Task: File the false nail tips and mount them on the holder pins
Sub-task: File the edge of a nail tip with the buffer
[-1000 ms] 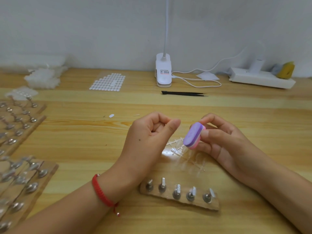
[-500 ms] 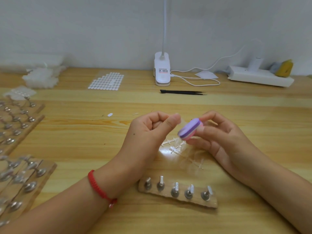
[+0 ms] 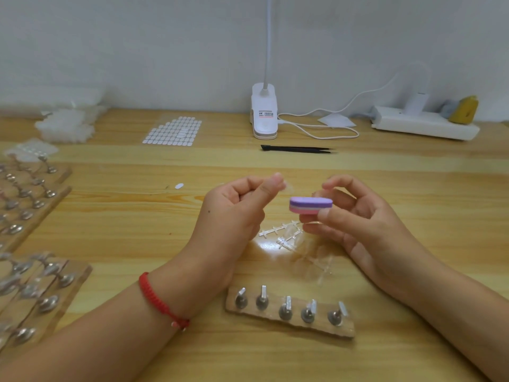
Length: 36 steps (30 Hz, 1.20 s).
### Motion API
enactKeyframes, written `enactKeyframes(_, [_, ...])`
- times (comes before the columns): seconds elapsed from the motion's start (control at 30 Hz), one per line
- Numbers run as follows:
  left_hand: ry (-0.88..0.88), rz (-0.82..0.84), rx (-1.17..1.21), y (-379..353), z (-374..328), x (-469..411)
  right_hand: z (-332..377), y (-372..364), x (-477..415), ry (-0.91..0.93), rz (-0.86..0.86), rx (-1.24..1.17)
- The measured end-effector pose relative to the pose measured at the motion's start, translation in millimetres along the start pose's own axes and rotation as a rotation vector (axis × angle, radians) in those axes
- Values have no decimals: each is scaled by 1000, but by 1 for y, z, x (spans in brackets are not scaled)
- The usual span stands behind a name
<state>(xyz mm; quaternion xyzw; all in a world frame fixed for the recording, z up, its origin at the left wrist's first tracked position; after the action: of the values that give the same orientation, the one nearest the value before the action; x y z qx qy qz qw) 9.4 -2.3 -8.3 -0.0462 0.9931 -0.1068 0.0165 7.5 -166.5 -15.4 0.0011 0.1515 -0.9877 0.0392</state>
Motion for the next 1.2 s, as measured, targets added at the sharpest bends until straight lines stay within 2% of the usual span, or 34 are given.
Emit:
enactKeyframes(0.1, [-45,26,-31,-1,0,2,-1,-4,3,26,61,172])
enactKeyframes(0.2, [-117,96,-57,-7,-2,6,0,-3,3,-4,45,101])
enactKeyframes(0.37, [-113,110,-79,-6,-1,6,1,-1,-1,-52,9,-12])
enactKeyframes(0.5, [-98,102,-83,-6,0,5,-1,1,-2,-70,-7,-16])
enactKeyframes(0.6, [-120,40,-67,-2,-2,3,0,-2,-1,-54,54,29])
enactKeyframes(0.7, [-157,53,-111,-2,-4,4,-1,-6,2,-33,106,96])
enactKeyframes(0.77, [-160,67,-143,-3,-3,5,0,-5,0,-33,77,33])
enactKeyframes(0.87, [-138,14,-145,-1,-2,3,0,5,-4,-61,-57,-134])
enactKeyframes(0.93, [-133,-13,-137,0,-3,2,0,5,-3,-40,-54,-102])
enactKeyframes(1.03, [-140,20,-167,0,-2,2,-1,-6,3,-7,40,54])
enactKeyframes(1.13, [-147,42,-195,-3,-2,5,1,6,-2,-36,-81,-109])
enactKeyframes(1.2, [-153,26,-206,-2,-2,4,2,7,-2,-25,-97,-105])
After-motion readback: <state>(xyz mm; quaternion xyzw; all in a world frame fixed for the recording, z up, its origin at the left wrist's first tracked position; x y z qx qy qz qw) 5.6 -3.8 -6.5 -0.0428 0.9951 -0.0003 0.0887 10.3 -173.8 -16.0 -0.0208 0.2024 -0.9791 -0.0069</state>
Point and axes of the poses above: each hand's wrist, its own x-axis away from the middle knuckle, its own y-axis out of the back of the hand, z = x × y, the point moved 4 cm from there along -x, towards the middle knuckle, and after that the axes turned 8 degrees about -z, right-handed, at the moved point
